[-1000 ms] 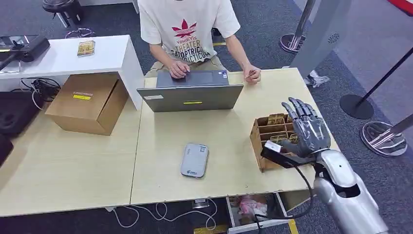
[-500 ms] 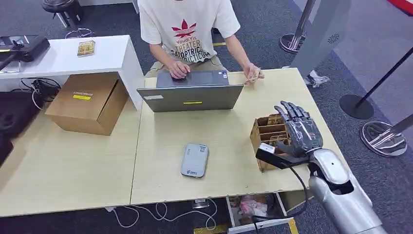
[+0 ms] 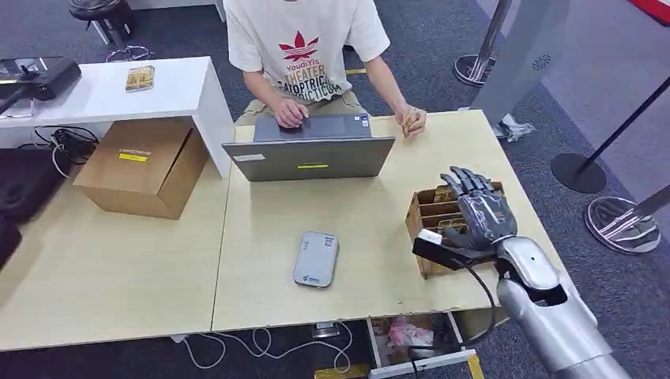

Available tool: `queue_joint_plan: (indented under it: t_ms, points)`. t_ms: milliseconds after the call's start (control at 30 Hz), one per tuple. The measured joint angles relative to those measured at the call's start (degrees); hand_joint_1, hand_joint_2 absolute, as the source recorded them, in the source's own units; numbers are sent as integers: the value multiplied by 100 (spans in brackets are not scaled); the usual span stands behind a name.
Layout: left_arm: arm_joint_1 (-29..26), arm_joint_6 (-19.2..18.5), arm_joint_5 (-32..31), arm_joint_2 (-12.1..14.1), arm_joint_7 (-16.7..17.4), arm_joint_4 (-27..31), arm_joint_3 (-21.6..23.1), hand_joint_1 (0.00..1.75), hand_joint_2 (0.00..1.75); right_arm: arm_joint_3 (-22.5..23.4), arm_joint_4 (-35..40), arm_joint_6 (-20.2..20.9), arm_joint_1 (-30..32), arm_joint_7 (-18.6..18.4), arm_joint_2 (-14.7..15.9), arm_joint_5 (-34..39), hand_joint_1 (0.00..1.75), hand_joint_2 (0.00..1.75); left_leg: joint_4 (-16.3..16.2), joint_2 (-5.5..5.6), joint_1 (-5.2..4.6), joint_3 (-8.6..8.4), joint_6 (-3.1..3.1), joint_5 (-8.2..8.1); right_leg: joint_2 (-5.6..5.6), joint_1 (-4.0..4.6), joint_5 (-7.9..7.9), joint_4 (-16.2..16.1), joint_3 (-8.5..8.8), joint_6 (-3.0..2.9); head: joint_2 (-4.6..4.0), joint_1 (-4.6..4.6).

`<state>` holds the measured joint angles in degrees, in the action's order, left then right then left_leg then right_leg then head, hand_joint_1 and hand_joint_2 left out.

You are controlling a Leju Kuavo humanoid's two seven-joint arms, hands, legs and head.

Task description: Pass the card to the sensor for recognition and then transmit it.

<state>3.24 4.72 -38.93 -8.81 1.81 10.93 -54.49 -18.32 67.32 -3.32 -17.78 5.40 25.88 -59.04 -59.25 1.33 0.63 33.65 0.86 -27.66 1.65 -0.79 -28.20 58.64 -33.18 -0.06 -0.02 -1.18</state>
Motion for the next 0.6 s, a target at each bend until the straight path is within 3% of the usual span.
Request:
queue_joint_plan:
  t_ms: [100, 200, 433, 467, 500, 567, 600]
  points:
    - [0, -9, -13, 4, 0, 0, 0, 0, 0, -2, -107, -2, -12, -2, 22, 9, 56, 175, 0, 0, 0, 0, 0, 0, 0, 0, 0, 0, 0, 0, 0, 0]
    - [0, -15, -13, 13, 0, 0, 0, 0, 0, -9, -195, -26, -14, -28, 28, 24, 61, 175, 0, 0, 0, 0, 0, 0, 0, 0, 0, 0, 0, 0, 0, 0]
    - [-1, -35, -13, 31, -2, 0, 0, 0, 0, -13, -295, -81, -12, -79, 37, 26, 54, 175, 0, 0, 0, 0, 0, 0, 0, 0, 0, 0, -1, 0, 0, 2]
    - [-1, -37, -13, 31, 0, 0, 0, 0, 0, -13, -297, -81, -12, -79, 44, 26, 77, 175, 0, 0, 0, 0, 0, 0, 0, 0, 0, 0, 0, 0, 0, 0]
    - [0, -39, -15, 31, 0, 0, 0, 0, 0, -13, -300, -81, -12, -79, 50, 26, 134, 175, 0, 0, 0, 0, 0, 0, 0, 0, 0, 0, 0, 0, 0, 0]
    - [0, -39, -15, 31, -2, 0, 0, 0, 0, -13, -306, -81, -12, -79, 61, 26, 126, 175, 0, 0, 0, 0, 0, 0, 0, 0, 0, 0, 0, 0, 0, 0]
    - [0, -39, -15, 33, -2, 0, 0, 0, 0, -13, -308, -81, -11, -81, 66, 26, 103, 175, 0, 0, 0, 0, 0, 0, 0, 0, 0, 0, 0, 0, 0, 0]
